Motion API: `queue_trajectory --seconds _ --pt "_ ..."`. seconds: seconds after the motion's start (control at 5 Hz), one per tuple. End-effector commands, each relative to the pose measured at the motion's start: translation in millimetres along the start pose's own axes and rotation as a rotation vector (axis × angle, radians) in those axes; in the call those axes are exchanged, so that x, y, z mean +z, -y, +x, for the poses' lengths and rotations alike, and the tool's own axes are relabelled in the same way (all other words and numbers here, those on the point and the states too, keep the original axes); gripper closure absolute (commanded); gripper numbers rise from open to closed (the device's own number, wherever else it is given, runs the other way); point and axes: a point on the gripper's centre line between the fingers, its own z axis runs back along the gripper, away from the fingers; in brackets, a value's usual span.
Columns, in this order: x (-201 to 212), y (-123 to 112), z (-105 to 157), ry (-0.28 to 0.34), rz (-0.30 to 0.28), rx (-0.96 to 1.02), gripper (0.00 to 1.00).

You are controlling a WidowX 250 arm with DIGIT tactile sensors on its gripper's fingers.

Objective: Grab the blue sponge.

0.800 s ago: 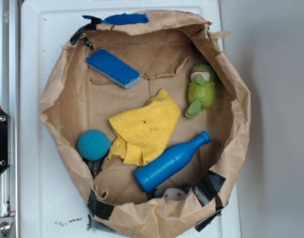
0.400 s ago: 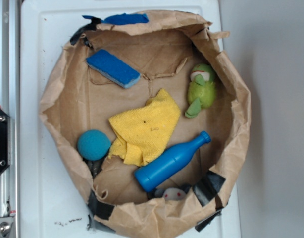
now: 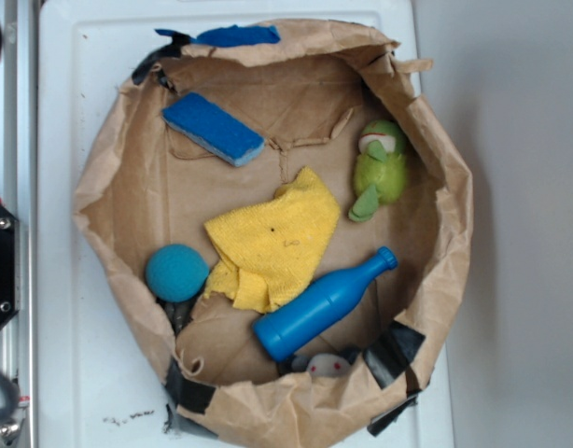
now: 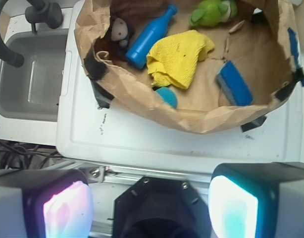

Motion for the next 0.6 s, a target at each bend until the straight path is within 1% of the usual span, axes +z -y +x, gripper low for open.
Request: queue_trajectory --seconds 0.0,0.2,0.4 --pt "-20 -14 21 -0.029 0.029 -0.067 0.0" --pt "-15 8 45 -0.041 0.019 -0.077 0.0" --pt "-17 6 70 -0.057 0.024 -0.031 0.0"
